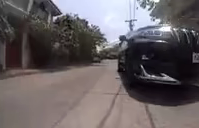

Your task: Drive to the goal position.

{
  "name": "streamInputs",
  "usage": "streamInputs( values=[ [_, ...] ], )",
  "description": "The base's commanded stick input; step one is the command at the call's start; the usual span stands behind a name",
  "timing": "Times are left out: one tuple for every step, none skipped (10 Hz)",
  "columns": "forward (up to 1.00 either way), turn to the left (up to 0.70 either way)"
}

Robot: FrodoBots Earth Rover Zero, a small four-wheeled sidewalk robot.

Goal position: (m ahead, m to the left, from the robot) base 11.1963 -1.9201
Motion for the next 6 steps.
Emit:
streamInputs(
  values=[
    [1.00,0.00],
    [1.00,0.00],
    [1.00,0.00],
    [1.00,0.00],
    [1.00,0.00],
    [1.00,0.00]
  ],
)
